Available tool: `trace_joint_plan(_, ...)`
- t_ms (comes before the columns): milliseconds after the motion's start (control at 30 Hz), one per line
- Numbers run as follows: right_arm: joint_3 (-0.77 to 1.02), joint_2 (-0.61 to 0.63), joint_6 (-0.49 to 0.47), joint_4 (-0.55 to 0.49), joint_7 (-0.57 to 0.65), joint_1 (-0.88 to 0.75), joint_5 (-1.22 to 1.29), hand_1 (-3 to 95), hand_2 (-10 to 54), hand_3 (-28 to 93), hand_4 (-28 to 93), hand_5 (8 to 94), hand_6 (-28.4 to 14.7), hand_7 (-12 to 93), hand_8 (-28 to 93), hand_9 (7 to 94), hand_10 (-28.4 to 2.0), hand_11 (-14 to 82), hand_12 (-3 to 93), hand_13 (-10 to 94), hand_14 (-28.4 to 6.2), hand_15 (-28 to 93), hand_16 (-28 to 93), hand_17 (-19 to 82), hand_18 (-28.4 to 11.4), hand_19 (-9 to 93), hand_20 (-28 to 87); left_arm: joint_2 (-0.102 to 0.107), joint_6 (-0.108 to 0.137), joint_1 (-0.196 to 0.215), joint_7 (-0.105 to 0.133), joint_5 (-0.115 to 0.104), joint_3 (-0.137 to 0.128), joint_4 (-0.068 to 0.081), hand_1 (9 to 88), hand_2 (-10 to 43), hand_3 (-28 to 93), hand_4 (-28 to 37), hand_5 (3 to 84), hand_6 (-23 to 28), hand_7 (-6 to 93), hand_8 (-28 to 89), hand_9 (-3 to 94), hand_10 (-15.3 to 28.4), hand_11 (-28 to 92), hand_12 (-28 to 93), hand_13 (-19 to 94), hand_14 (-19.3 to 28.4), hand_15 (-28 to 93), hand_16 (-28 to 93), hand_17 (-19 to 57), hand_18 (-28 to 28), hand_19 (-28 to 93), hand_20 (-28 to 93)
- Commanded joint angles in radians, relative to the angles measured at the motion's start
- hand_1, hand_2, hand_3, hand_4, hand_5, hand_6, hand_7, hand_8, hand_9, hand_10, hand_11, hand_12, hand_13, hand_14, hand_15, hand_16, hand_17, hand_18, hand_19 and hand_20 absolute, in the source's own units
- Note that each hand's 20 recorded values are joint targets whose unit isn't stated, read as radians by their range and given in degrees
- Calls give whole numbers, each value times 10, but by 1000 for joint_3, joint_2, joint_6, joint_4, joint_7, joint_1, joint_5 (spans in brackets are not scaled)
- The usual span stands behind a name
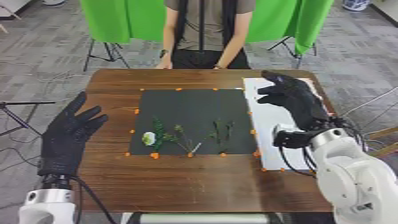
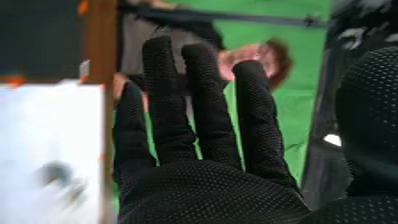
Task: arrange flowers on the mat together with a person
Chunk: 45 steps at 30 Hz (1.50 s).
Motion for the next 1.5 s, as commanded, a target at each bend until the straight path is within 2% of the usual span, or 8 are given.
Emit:
trace_joint_plan(33,9,-7,5,33,-107,-132,118,281,-21,641,-283,437,37,148,-143,525,-137,161,139,427,-158,405,121,49,-187,415,198,-27,-16,14,-29,20,11,15,207,64,776,-282,339,55,80,-82,375,185,191,105,304,249,426,-67,-58,263,576,6)
trace_joint_plan(133,15,-13,6,36,-103,-139,132,267,-6,639,-283,423,41,143,-140,510,-132,144,136,419,-160,386,124,48,-186,406,199,-33,-16,13,-51,54,8,12,206,62,778,-282,339,54,80,-82,374,183,185,100,305,243,411,-69,-61,258,570,11)
trace_joint_plan(233,15,-13,13,34,-97,-141,127,263,-4,641,-283,419,40,143,-138,507,-130,140,138,419,-160,378,130,48,-186,402,200,-35,-11,13,-46,43,12,15,205,61,780,-282,339,53,80,-82,374,182,179,98,303,241,406,-66,-62,255,566,16)
trace_joint_plan(533,16,-12,22,36,-103,-140,126,254,3,645,-283,422,40,145,-138,507,-131,140,141,419,-160,376,140,47,-186,396,204,-35,-11,12,-52,50,21,15,205,59,783,-282,339,51,80,-83,370,178,171,96,286,225,360,-68,-62,251,545,30)
trace_joint_plan(1033,14,-14,21,37,-111,-135,127,254,6,640,-283,425,42,145,-139,510,-131,139,141,418,-161,370,143,46,-186,388,207,-53,-64,19,-94,115,2,0,205,54,789,-283,330,46,76,-84,325,154,137,88,226,167,210,-48,-75,236,483,16)
trace_joint_plan(1067,14,-13,23,37,-114,-136,129,253,6,642,-283,425,42,145,-139,510,-131,139,141,418,-161,370,144,46,-186,387,207,-35,-50,20,-83,103,8,0,205,54,788,-283,329,44,76,-85,324,152,135,88,224,166,206,-46,-76,236,482,16)
trace_joint_plan(1133,12,-12,28,37,-109,-132,124,254,6,641,-283,426,43,146,-139,510,-131,139,141,419,-161,369,144,46,-186,387,207,-53,-64,16,-91,113,3,0,205,53,788,-283,326,42,76,-84,319,150,130,87,219,160,196,-45,-75,235,481,16)
trace_joint_plan(1500,15,-13,25,37,-107,-136,121,254,6,641,-283,427,44,147,-140,513,-130,142,142,421,-160,373,147,44,-187,385,209,-47,-70,11,-96,109,6,-6,207,51,786,-281,324,43,75,-82,324,155,140,96,245,196,236,-25,-70,246,505,28)
